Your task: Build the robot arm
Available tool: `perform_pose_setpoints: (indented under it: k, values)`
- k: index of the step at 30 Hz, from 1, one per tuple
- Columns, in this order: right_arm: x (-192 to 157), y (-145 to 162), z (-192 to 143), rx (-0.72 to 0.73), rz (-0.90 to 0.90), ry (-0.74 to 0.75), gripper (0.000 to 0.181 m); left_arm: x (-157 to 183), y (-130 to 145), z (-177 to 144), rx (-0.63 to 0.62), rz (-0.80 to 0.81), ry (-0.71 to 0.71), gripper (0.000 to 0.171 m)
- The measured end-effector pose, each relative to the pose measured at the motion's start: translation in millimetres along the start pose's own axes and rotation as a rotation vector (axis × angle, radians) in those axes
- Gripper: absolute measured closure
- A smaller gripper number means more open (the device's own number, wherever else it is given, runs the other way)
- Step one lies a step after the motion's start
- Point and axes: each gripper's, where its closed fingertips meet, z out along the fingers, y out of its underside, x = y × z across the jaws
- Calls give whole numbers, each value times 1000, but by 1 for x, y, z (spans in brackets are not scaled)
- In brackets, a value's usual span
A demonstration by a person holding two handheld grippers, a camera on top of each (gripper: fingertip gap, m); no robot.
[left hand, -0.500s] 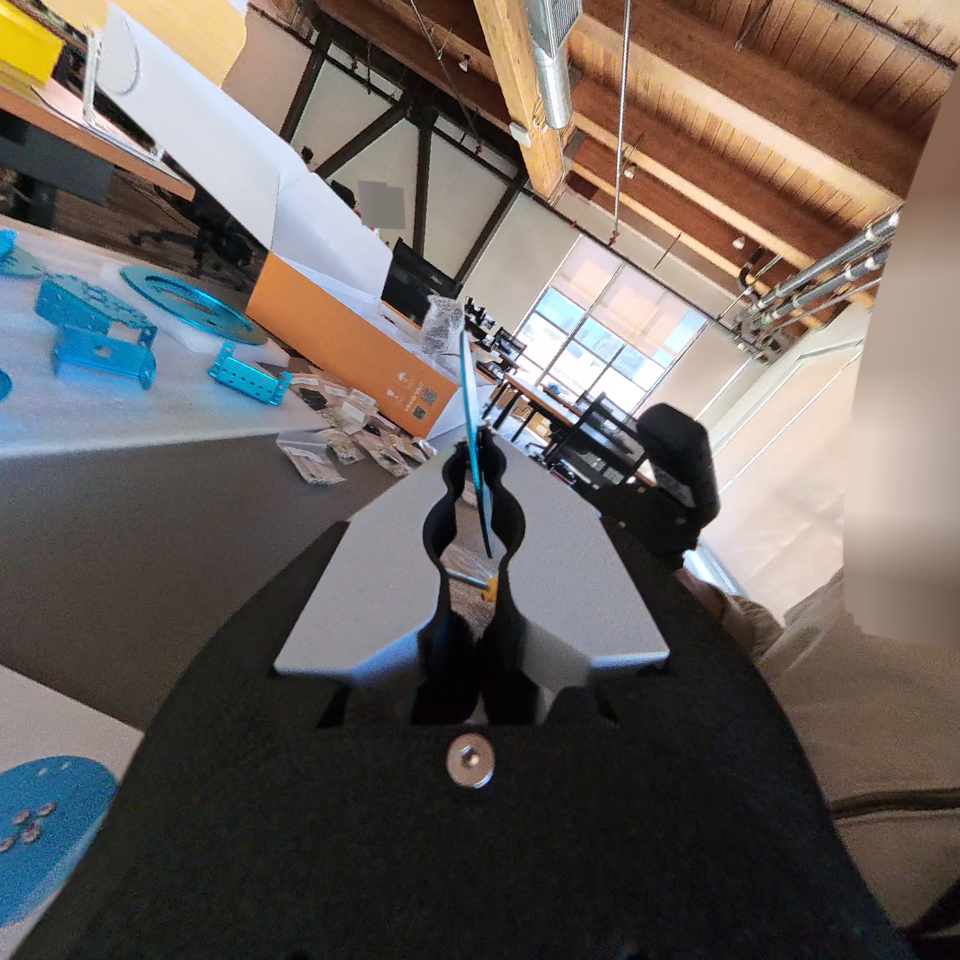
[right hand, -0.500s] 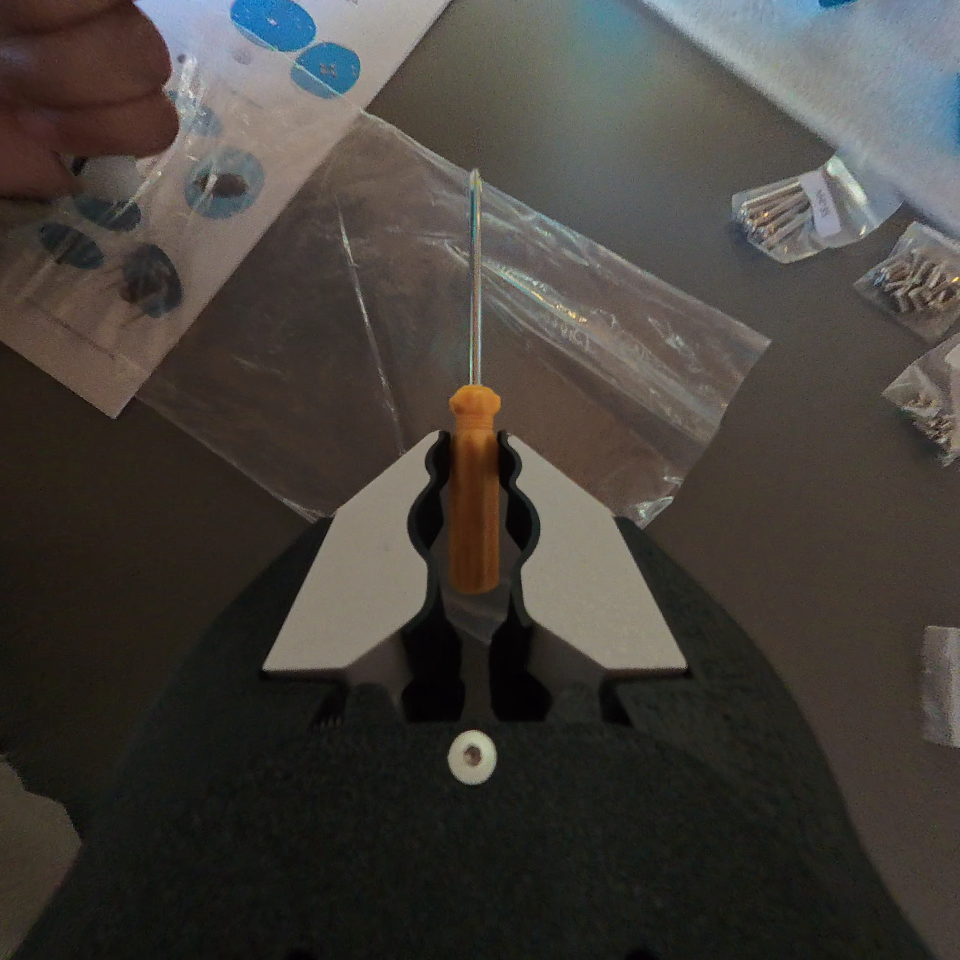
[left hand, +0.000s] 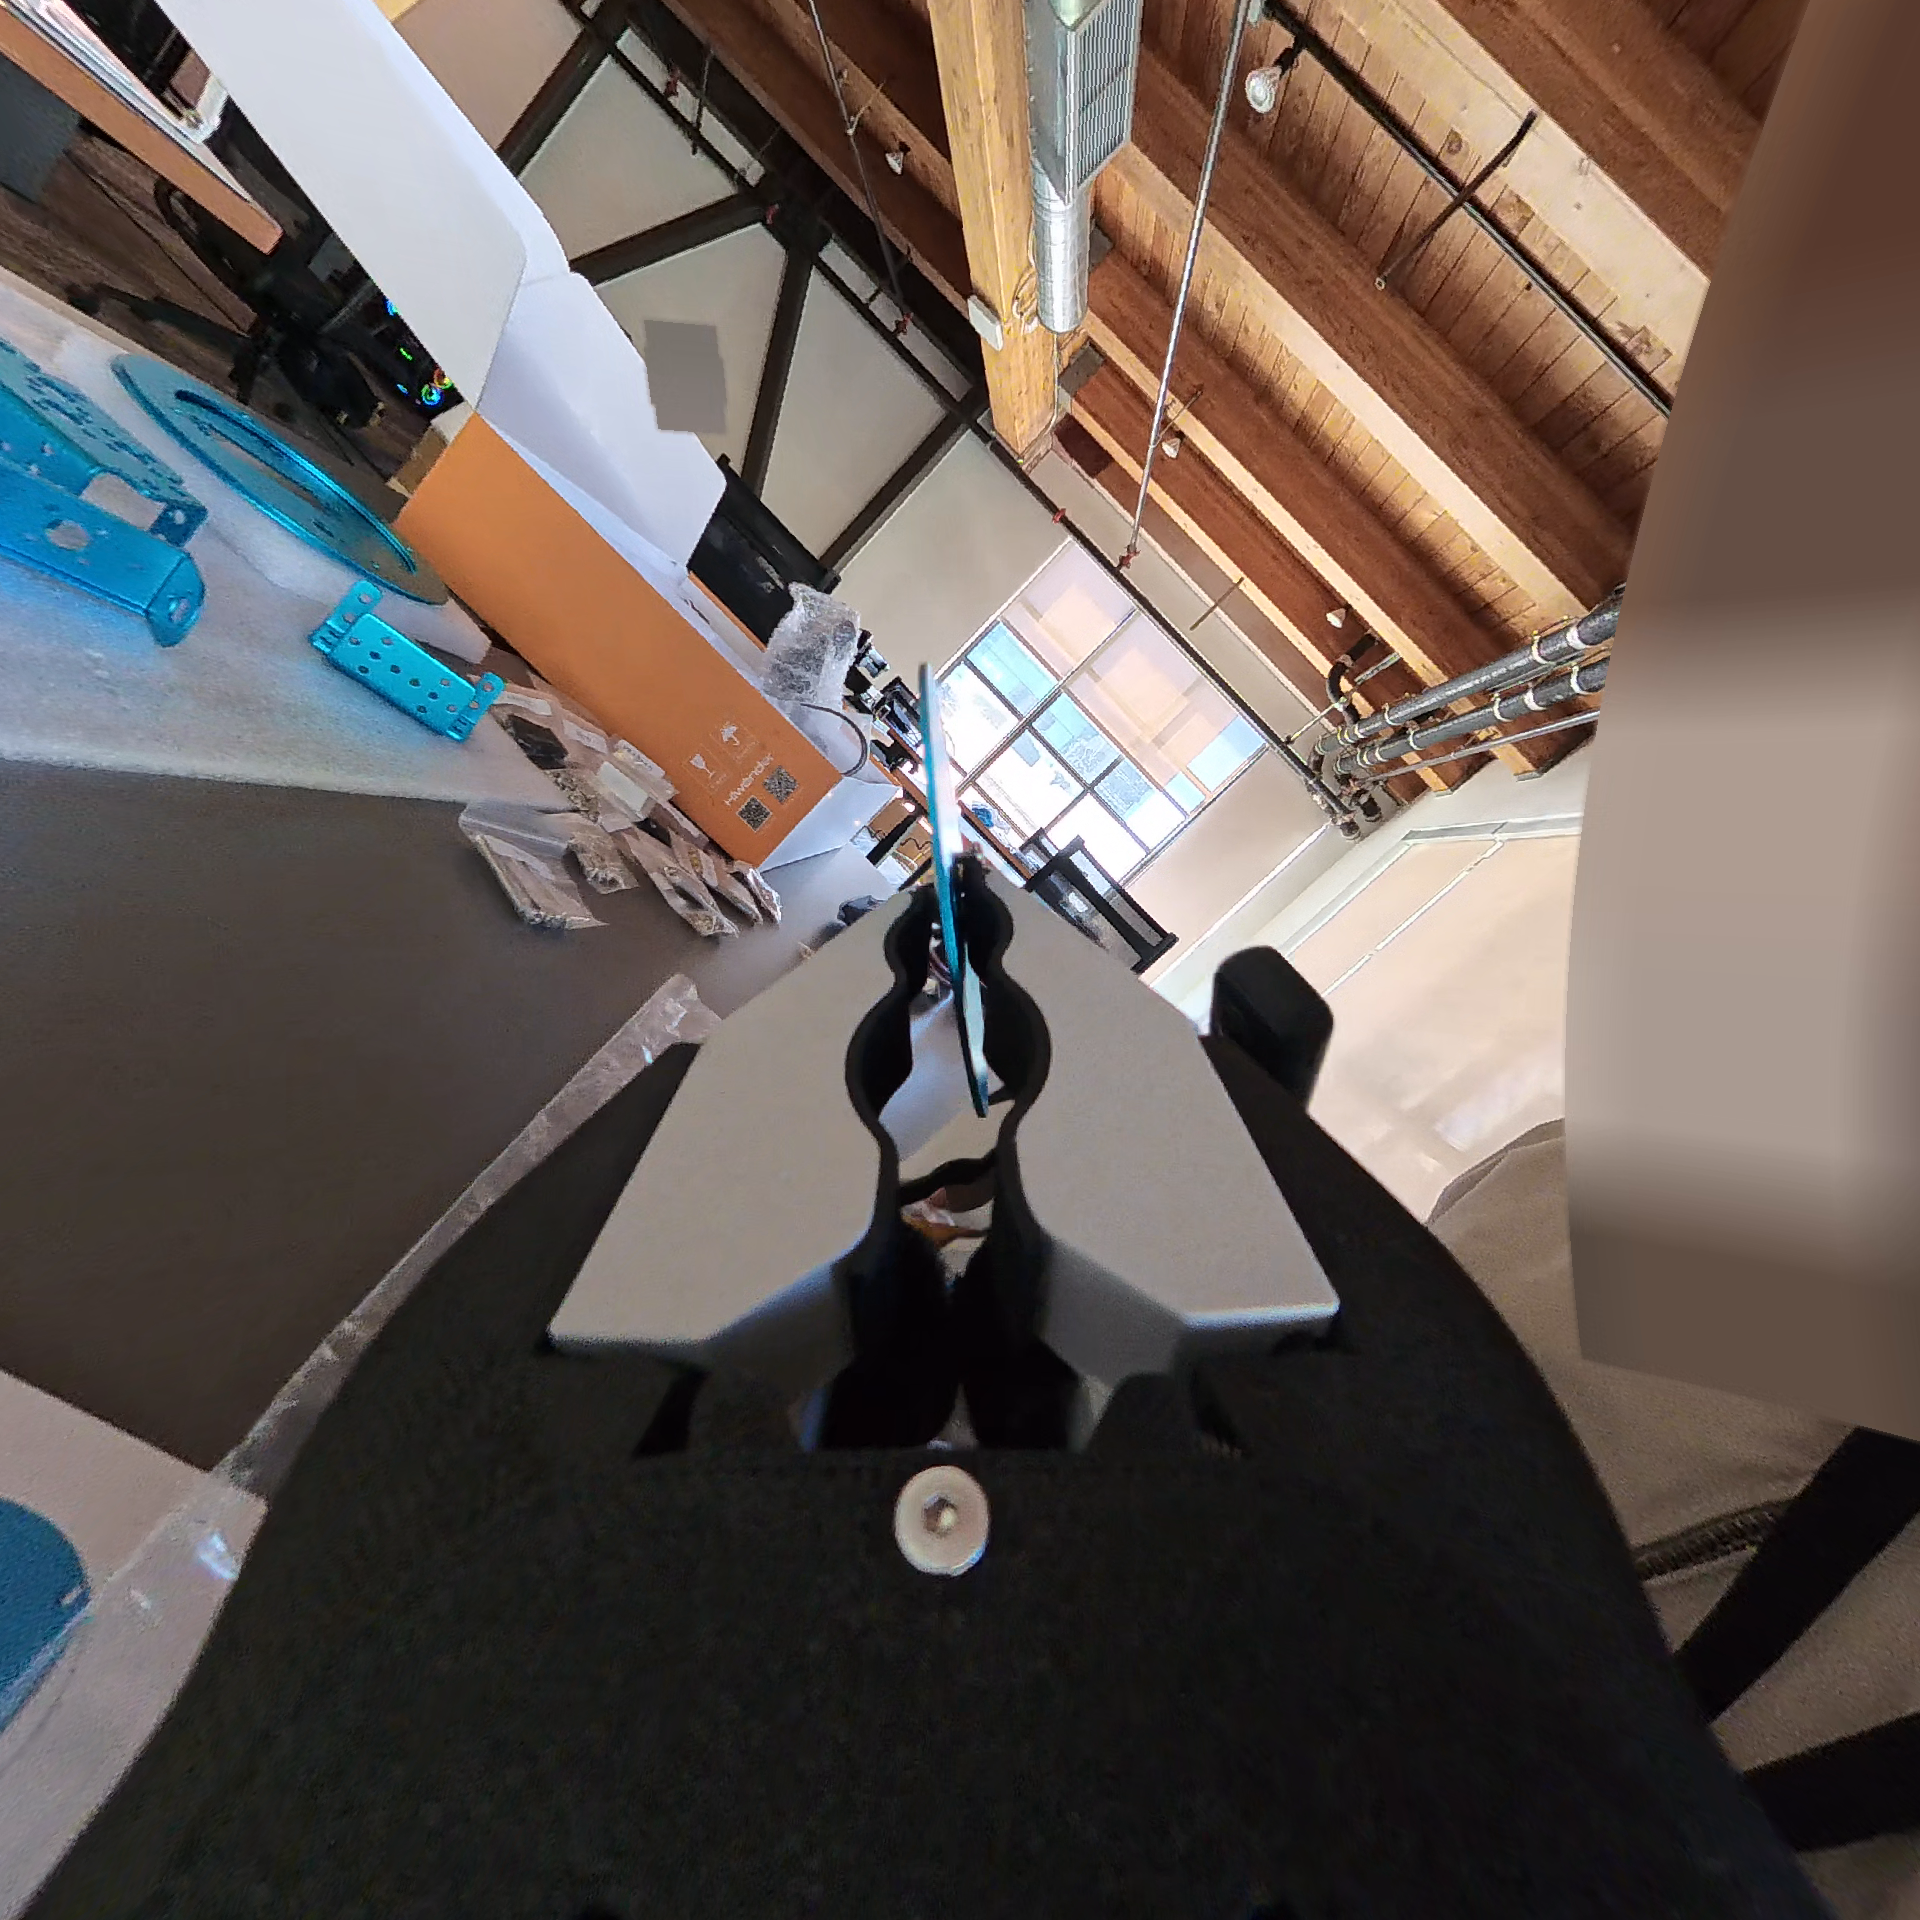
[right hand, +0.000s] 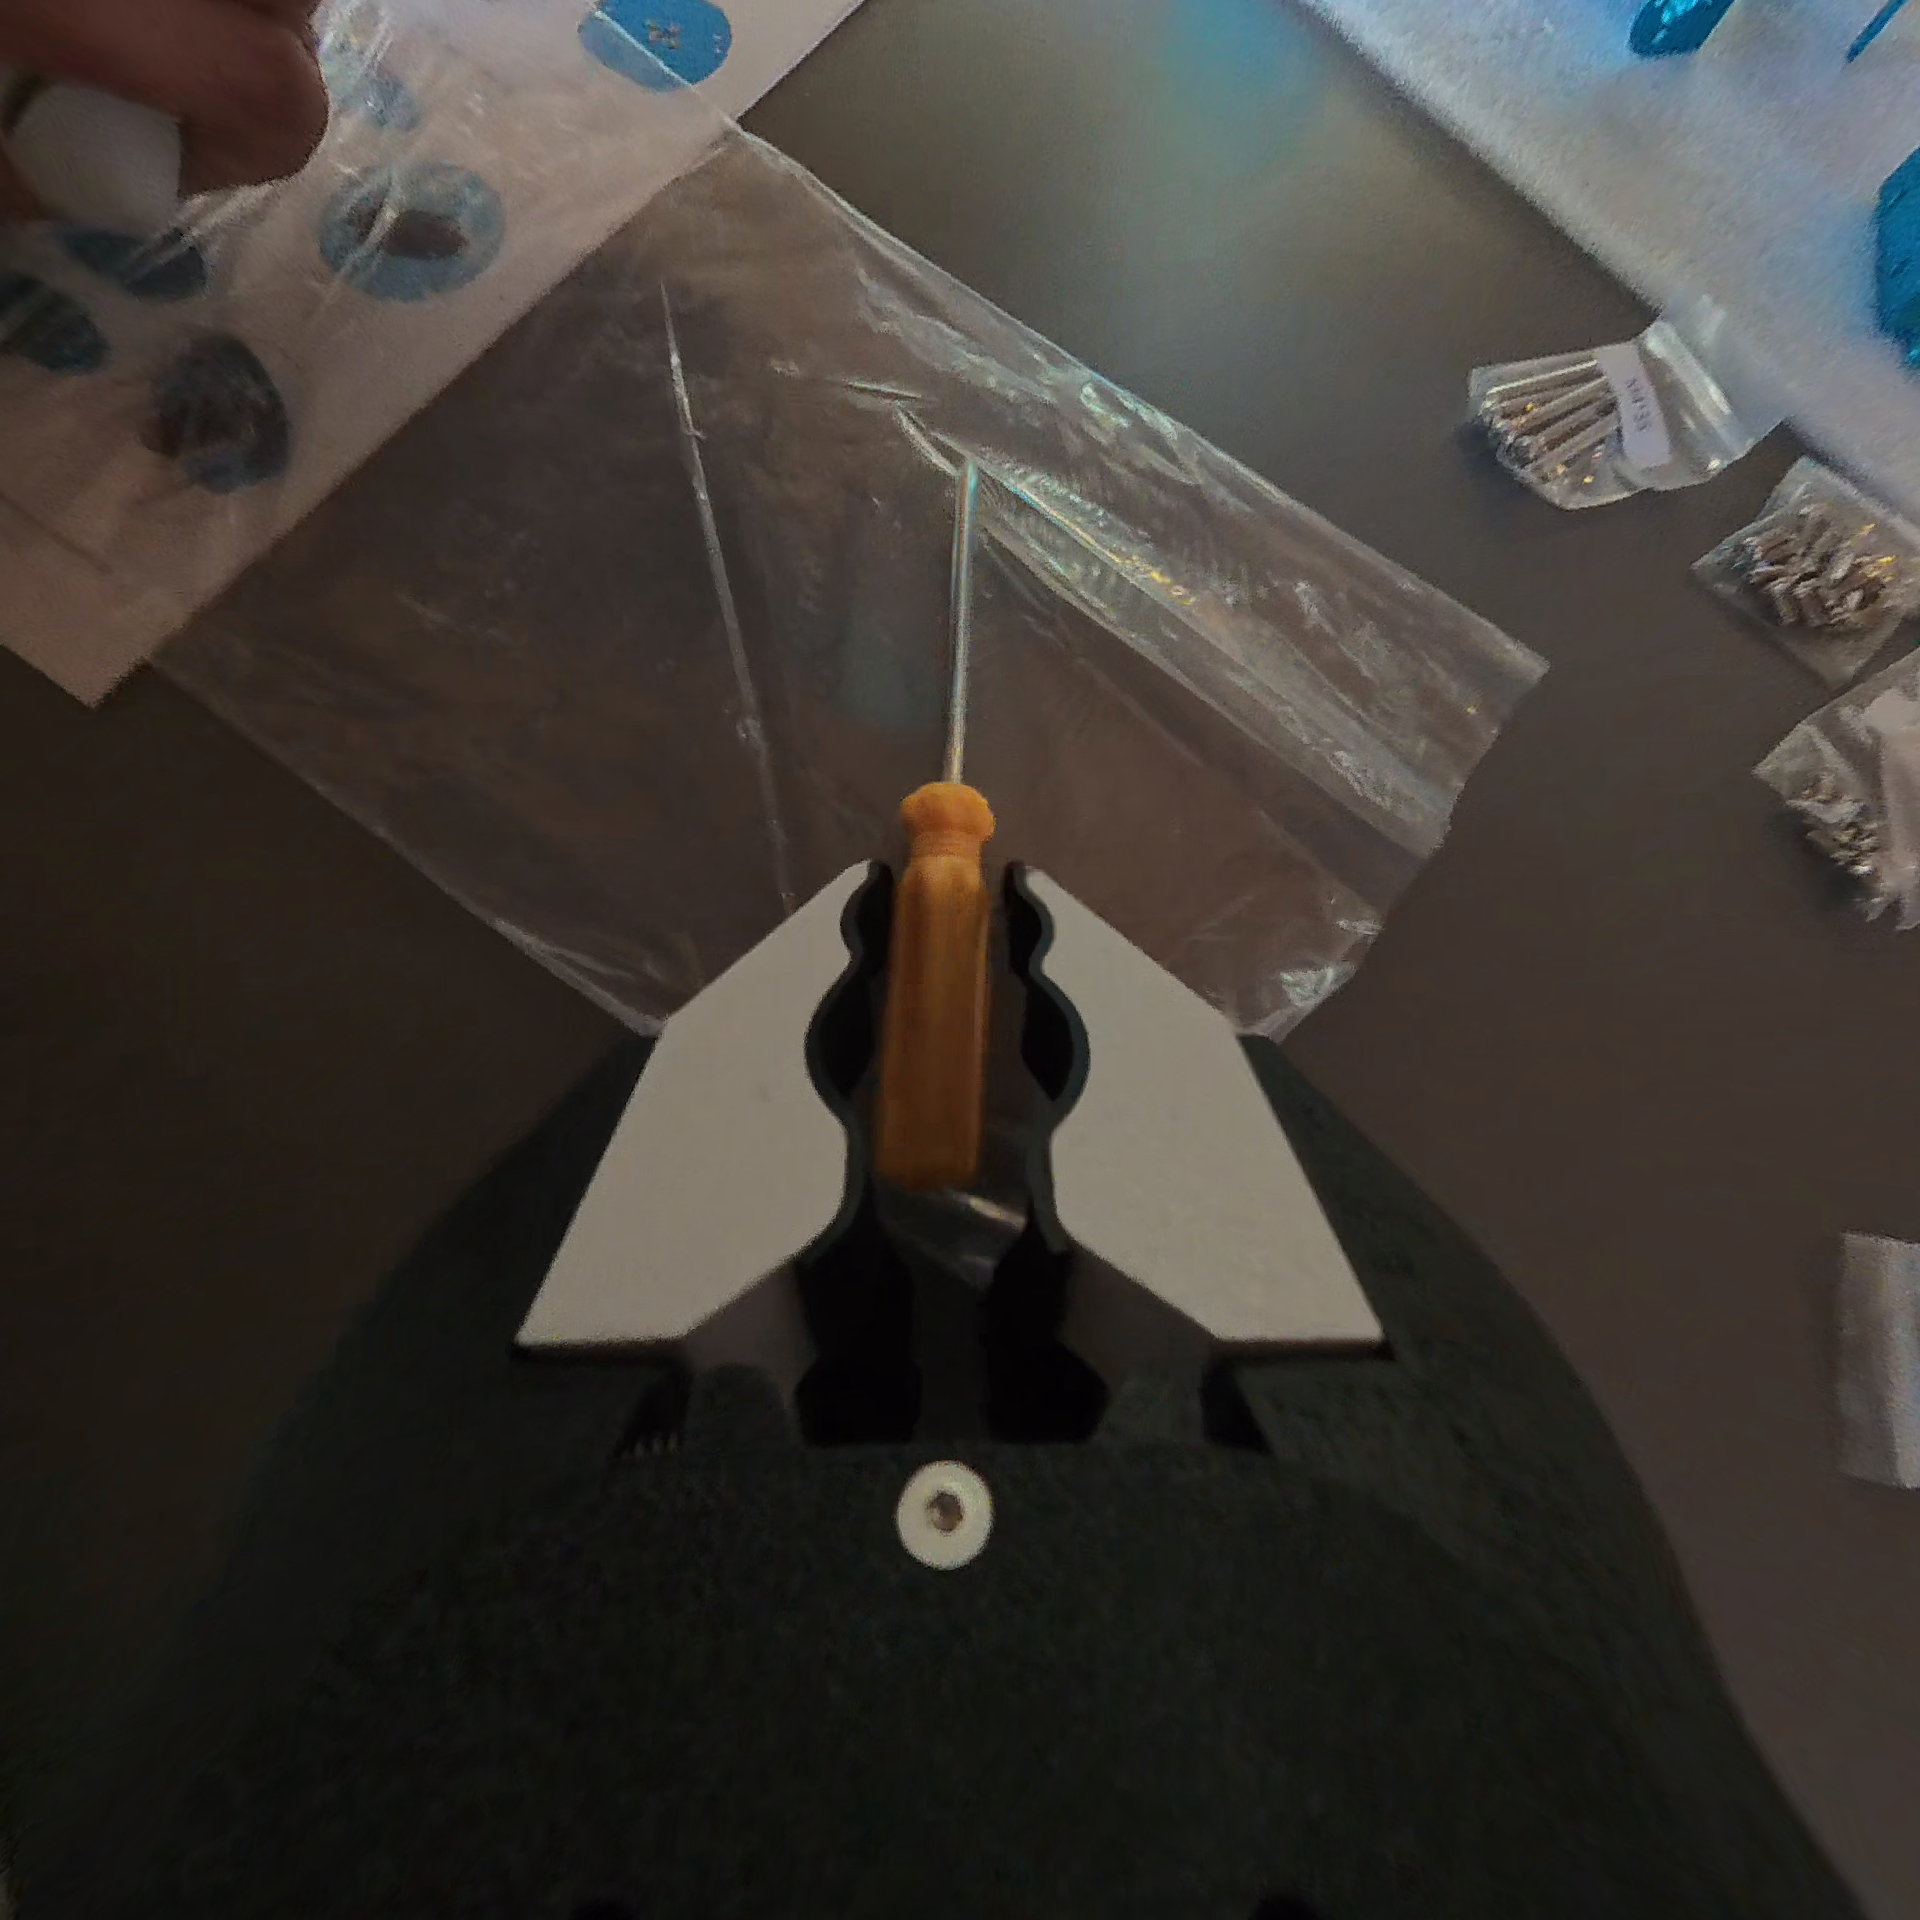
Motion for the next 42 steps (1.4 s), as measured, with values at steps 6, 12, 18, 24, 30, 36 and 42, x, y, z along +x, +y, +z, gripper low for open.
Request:
perform_pose_setpoints:
  k: [6,12,18,24,30,36,42]
  values:
    - [0,12,-15,50,-74,46,150,-1,1,0,-9,6,-5,166]
    - [-6,12,-13,48,-89,18,163,-5,7,2,-55,102,-65,165]
    - [-21,-41,-33,279,229,-191,164,-31,15,-4,-234,696,-374,165]
    - [-24,-53,-31,360,379,-318,164,-39,28,-2,-324,879,-442,165]
    - [-27,-48,-26,351,391,-326,164,-41,37,0,-367,928,-444,165]
    - [-26,-49,-25,351,398,-335,164,-42,39,1,-377,940,-443,165]
    - [-25,-47,-24,346,403,-329,164,-43,39,1,-376,924,-444,165]
